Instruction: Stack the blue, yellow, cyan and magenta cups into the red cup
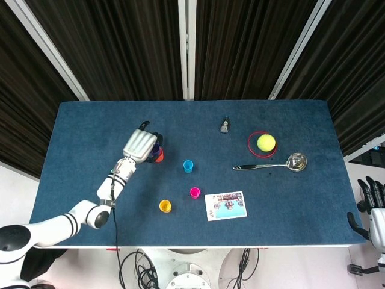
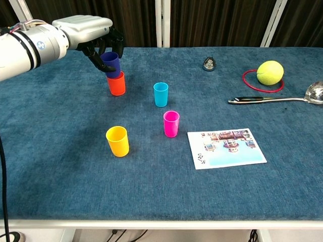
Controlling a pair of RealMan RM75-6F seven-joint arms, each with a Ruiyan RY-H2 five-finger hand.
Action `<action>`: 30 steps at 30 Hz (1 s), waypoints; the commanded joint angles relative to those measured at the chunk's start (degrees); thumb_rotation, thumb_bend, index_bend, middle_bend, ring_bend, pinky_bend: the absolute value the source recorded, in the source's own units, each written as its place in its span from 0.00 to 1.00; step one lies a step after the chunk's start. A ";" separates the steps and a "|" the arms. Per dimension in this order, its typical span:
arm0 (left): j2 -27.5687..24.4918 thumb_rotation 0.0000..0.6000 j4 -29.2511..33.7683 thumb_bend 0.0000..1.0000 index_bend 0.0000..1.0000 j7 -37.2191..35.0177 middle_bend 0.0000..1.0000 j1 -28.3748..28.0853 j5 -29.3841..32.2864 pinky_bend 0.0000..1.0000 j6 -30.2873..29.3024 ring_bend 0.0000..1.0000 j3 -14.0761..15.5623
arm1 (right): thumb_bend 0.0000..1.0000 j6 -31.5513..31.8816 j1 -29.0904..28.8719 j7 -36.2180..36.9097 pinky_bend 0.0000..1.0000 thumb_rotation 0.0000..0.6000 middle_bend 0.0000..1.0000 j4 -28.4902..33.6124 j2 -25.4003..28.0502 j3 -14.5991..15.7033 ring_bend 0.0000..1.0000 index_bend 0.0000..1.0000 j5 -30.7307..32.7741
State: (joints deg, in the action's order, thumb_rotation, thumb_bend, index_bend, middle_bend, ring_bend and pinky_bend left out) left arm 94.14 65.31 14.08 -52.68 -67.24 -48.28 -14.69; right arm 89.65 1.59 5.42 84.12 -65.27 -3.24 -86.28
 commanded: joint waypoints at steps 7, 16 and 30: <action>0.91 1.00 -1.53 0.26 0.46 -1.72 0.49 -0.27 0.21 0.11 0.18 0.51 0.18 | 0.31 -0.89 -0.37 -0.97 0.00 1.00 0.00 0.45 -0.07 -0.08 0.00 0.00 0.43; 1.15 1.00 -2.49 0.24 0.37 -3.94 0.41 -0.35 0.34 0.09 1.14 0.41 0.52 | 0.31 -1.19 -0.41 -1.17 0.00 1.00 0.00 0.57 0.02 -0.19 0.00 0.00 0.86; -2.86 1.00 4.94 0.21 0.31 -3.10 0.35 1.06 -2.60 0.08 -3.16 0.35 1.38 | 0.31 -1.36 -0.45 -0.70 0.00 1.00 0.00 0.25 0.15 -0.14 0.00 0.00 0.86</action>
State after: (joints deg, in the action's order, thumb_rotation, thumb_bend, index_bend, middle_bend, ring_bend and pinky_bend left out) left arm 93.13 67.18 9.83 -52.43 -68.96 -49.68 -13.63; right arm 88.28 1.13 4.71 84.38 -65.13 -3.38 -85.42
